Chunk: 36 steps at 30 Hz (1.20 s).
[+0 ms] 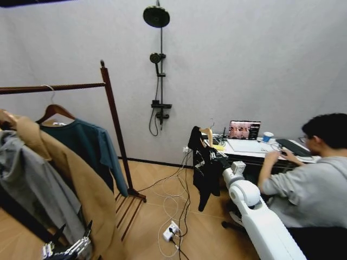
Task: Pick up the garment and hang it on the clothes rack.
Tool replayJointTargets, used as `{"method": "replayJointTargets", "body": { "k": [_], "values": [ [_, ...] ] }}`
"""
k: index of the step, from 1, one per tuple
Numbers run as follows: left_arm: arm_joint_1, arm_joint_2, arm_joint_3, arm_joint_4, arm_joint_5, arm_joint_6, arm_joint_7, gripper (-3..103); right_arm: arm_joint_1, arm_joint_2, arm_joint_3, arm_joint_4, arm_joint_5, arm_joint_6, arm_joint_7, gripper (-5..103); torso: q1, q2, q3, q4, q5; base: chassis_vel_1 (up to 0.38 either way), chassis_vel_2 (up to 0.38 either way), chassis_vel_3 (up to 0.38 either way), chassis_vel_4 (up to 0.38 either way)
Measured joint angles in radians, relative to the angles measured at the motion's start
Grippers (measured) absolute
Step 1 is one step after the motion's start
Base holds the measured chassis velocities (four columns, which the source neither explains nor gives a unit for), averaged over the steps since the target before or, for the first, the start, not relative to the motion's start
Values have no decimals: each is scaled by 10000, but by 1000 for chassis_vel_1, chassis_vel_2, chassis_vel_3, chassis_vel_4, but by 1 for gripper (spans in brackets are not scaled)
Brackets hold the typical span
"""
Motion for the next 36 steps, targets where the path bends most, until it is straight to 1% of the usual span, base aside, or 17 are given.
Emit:
{"method": "replayJointTargets", "body": {
  "k": [7, 22, 36],
  "values": [
    [0, 0, 0, 0, 0, 0, 0, 100, -64, -16, 45, 166, 18, -20, 7, 11, -1, 1, 0, -1, 0, 126, 120, 124, 123],
    [0, 0, 0, 0, 0, 0, 0, 100, 301, -280, 628, 334, 254, -470, -66, 11, -1, -1, 0, -1, 1, 124, 124, 121, 122],
    [0, 0, 0, 0, 0, 0, 0, 100, 402, -458, 851, 204, 341, -498, -44, 11, -1, -1, 1, 1, 2, 118, 107, 114, 115]
  ]
}}
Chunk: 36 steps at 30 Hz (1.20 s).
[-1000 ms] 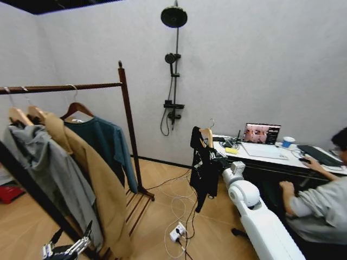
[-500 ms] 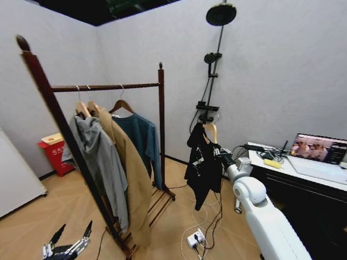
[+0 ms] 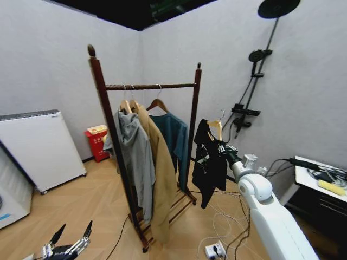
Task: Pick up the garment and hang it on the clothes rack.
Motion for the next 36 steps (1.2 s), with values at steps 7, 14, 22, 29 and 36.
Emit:
{"method": "replayJointTargets", "body": {
  "k": [7, 14, 22, 29, 36],
  "values": [
    [0, 0, 0, 0, 0, 0, 0, 100, 31, 5, -10, -46, -26, 75, -2, 11, -2, 3, -1, -7, 0, -5, 34, 39, 7],
    [0, 0, 0, -1, 0, 0, 0, 100, 98, 114, -116, 26, -121, 81, -5, 11, -1, 3, 0, -4, 1, -128, 108, 109, -121],
    [0, 0, 1, 0, 0, -1, 1, 100, 115, 418, -284, 101, -278, 111, -7, 11, 3, 0, 1, -2, -5, -212, 231, 228, -216],
    [0, 0, 0, 0, 0, 0, 0, 100, 259, 369, -28, 17, -633, 141, -174, 11, 18, -7, 5, -1, 3, -225, 224, 196, -208],
    [0, 0, 0, 0, 0, 0, 1, 100, 396, 61, 514, -192, -979, 64, -1047, 11, -6, 2, -2, -6, 1, -33, 66, -5, -12]
  ]
}}
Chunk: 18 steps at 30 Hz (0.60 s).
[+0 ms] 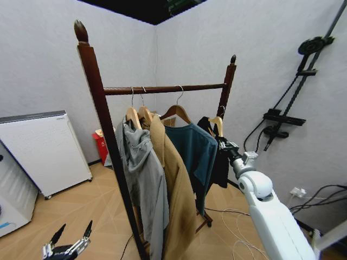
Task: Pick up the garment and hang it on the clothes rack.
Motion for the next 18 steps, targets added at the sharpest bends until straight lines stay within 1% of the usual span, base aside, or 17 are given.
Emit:
{"method": "replayJointTargets", "body": {
  "k": [1, 2, 4, 5, 7, 8, 10, 11, 13, 14, 16, 17, 18],
  "values": [
    [0, 0, 0, 0, 0, 0, -1, 100, 24, -87, 65, -56, 200, -3, -202, 11, -4, 4, -2, 0, -2, 96, -37, -35, 69],
    [0, 0, 0, 0, 0, 0, -1, 100, 24, -87, 65, -56, 200, -3, -202, 11, -4, 4, -2, 0, -2, 96, -37, -35, 69],
    [1, 0, 0, 0, 0, 0, -1, 100, 116, -226, 180, -237, 464, 54, -693, 11, -6, 5, -2, 3, -2, 67, -35, -13, 95],
    [1, 0, 0, 0, 0, 0, -1, 100, 116, -226, 180, -237, 464, 54, -693, 11, -6, 5, -2, 3, -2, 67, -15, 8, 95],
    [0, 0, 0, 0, 0, 0, -1, 100, 339, -387, 308, -601, 661, 358, -1466, 11, -3, 3, -1, 3, 1, 48, 0, 38, 71],
    [0, 0, 0, 0, 0, 0, -1, 100, 339, -387, 308, -601, 661, 358, -1466, 11, -3, 3, -1, 3, 1, 47, 16, 38, 56],
    [0, 0, 0, 0, 0, 0, 0, 100, 549, -533, 484, -841, 754, 497, -2021, 11, 3, 2, 1, 2, 0, 42, 60, 82, 49],
    [0, 0, 0, 0, 0, 0, 0, 100, 549, -533, 484, -841, 754, 497, -2021, 11, 3, 2, 1, 2, 0, 38, 65, 89, 42],
    [0, 0, 0, 1, 0, 0, 0, 100, 723, -672, 624, -964, 881, 528, -2392, 11, 9, -2, 3, 4, 0, 47, 76, 103, 45],
    [0, 0, 0, 1, 0, 0, 0, 100, 723, -672, 624, -964, 881, 528, -2392, 11, 9, -2, 3, 4, 0, 47, 87, 103, 48],
    [0, 0, 0, 0, 0, 0, 0, 100, 907, -807, 750, -1069, 921, 540, -2791, 11, 9, -1, 3, 4, -3, 53, 95, 97, 54],
    [0, 0, 0, 0, 0, 0, 0, 100, 907, -807, 750, -1069, 921, 540, -2791, 11, 9, -1, 3, 4, -3, 59, 95, 101, 60],
    [0, 0, 0, 0, 0, 0, 0, 100, 995, -918, 799, -1119, 928, 525, -3025, 11, 9, -2, 3, 4, -2, 112, 75, 83, 86]
  ]
}}
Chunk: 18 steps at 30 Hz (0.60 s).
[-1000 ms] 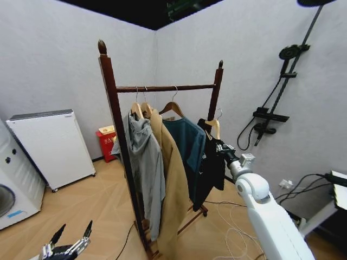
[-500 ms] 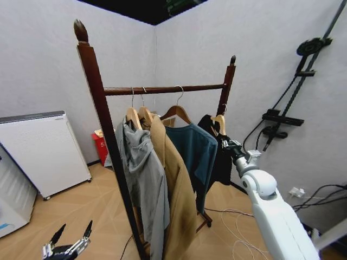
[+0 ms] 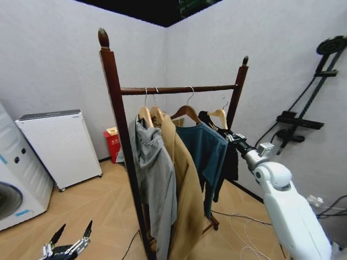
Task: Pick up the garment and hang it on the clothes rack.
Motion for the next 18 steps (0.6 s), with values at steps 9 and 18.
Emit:
{"method": "replayJointTargets", "body": {
  "k": [9, 18],
  "values": [
    [0, 0, 0, 0, 0, 0, 0, 100, 146, -480, 222, 76, 284, -182, -222, 11, -1, 0, 1, 0, 3, 47, 44, 35, 36],
    [0, 0, 0, 0, 0, 0, 0, 100, -250, -743, 799, 331, 703, -61, -130, 11, -3, 0, -2, -2, 3, 0, 0, 0, 0]
  ]
}}
